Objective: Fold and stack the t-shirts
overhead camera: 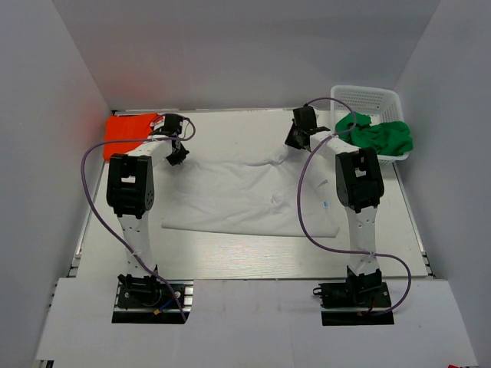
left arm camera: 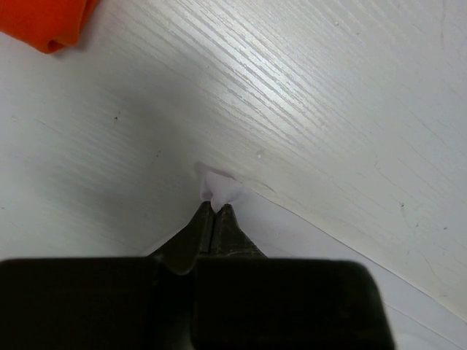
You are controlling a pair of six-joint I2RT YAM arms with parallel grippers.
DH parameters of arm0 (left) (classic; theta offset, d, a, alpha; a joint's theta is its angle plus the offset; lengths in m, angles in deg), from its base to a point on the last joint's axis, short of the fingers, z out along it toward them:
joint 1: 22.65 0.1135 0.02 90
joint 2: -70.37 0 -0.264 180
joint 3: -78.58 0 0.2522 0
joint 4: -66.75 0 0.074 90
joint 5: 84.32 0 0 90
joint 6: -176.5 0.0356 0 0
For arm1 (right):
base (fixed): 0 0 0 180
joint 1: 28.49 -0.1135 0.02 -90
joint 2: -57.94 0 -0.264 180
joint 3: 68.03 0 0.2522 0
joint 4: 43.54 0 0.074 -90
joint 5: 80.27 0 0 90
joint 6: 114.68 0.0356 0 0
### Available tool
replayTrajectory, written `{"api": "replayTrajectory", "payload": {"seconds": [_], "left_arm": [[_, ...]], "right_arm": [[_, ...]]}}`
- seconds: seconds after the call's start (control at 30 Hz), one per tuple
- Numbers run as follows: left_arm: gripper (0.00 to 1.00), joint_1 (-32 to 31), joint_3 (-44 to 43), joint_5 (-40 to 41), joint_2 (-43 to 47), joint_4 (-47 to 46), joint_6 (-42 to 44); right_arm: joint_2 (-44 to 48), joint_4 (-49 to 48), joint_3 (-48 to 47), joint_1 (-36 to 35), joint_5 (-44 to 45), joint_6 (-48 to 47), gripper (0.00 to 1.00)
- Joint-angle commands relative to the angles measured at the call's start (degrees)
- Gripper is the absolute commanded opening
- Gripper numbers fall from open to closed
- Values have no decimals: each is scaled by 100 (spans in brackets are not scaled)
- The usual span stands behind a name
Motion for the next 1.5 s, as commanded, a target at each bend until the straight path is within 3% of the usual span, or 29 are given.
{"api": "replayTrajectory", "payload": {"seconds": [0.0,0.1,0.23,0.5,0.83,1.13,1.27,1.3,1.37,1.43,1.47], "left_arm": [[0,30,-4,119,182,398,46],[0,30,74,260,463,452,46],[0,-93,609,514,1060,276,-6],[0,-93,1621,261,2308,-58,-6],[0,-145,3061,-47,3785,-541,-6],[0,-198,3774,-100,4138,-673,46],[1,-198,3898,40,4138,-533,-6],[8,-198,3898,110,4138,-315,-67],[29,-198,3898,251,4138,-94,-199],[53,-198,4029,374,4207,256,-427],[64,-198,4030,479,4260,380,-672]], "right_arm": [[104,36,-183,29,-8,-50,0],[481,90,133,-6,61,-164,0],[1657,-348,1247,-6,123,-200,0],[3294,-552,3076,-76,97,-252,0],[5365,176,4581,-322,61,-6,0],[6309,687,5635,-604,-114,353,0],[6476,469,6039,-726,-543,398,0],[6468,424,6153,-753,-623,346,0],[6415,309,6382,-832,-931,319,2],[6459,204,6610,-920,-1184,196,38],[6485,178,6672,-938,-1291,152,42]]}}
